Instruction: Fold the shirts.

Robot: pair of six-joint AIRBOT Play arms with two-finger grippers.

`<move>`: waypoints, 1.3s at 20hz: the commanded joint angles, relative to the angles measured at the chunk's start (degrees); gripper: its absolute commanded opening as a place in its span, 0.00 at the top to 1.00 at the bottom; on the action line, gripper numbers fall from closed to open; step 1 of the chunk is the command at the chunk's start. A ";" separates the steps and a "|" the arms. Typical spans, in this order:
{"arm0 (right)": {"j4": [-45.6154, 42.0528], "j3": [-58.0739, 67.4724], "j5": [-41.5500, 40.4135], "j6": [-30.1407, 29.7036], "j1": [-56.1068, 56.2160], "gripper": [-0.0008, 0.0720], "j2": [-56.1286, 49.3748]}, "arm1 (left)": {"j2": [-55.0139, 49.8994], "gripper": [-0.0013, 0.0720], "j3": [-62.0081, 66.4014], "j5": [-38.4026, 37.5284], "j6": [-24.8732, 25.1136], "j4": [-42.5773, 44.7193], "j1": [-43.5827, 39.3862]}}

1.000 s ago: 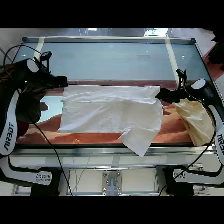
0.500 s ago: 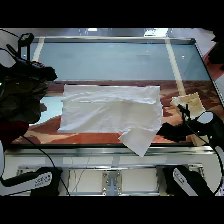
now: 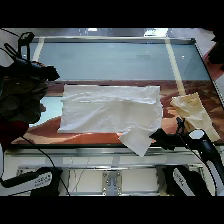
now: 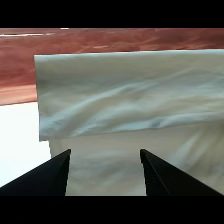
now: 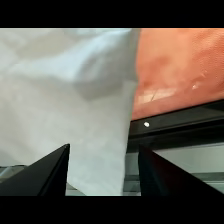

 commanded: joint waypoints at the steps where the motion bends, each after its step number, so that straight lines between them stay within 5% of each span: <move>1: 2.43 -3.02 -3.02 0.22 0.04 0.29 0.20 | 0.02 0.29 0.00 -0.07 0.11 -0.31 0.02; 3: 2.62 -3.41 -3.04 0.22 0.04 0.31 0.20 | 0.02 0.29 0.00 -0.11 0.11 -0.31 0.02; 6: 4.09 -3.41 -4.87 0.15 0.04 0.48 0.20 | 0.02 0.29 0.00 -0.02 0.11 -0.31 0.02; 14: 9.60 -3.91 -7.72 -2.71 0.07 0.49 -1.40 | 0.02 0.29 0.00 0.48 0.98 -0.28 0.02; 16: 10.29 -3.91 -7.72 -4.15 0.07 0.80 -2.01 | 0.02 0.29 0.00 0.63 0.98 -0.28 0.02; 18: 12.35 -3.87 -7.54 -5.90 0.04 0.95 -2.12 | 0.02 0.29 0.00 1.05 1.18 -0.02 0.02; 22: 15.39 -2.51 -5.05 -8.57 0.04 0.95 -2.12 | 0.44 0.35 -0.13 4.57 -2.95 7.43 3.65; 26: 15.47 0.66 -1.22 -9.86 0.04 0.95 -2.10 | 2.67 0.35 -11.78 -0.20 -9.97 9.94 17.64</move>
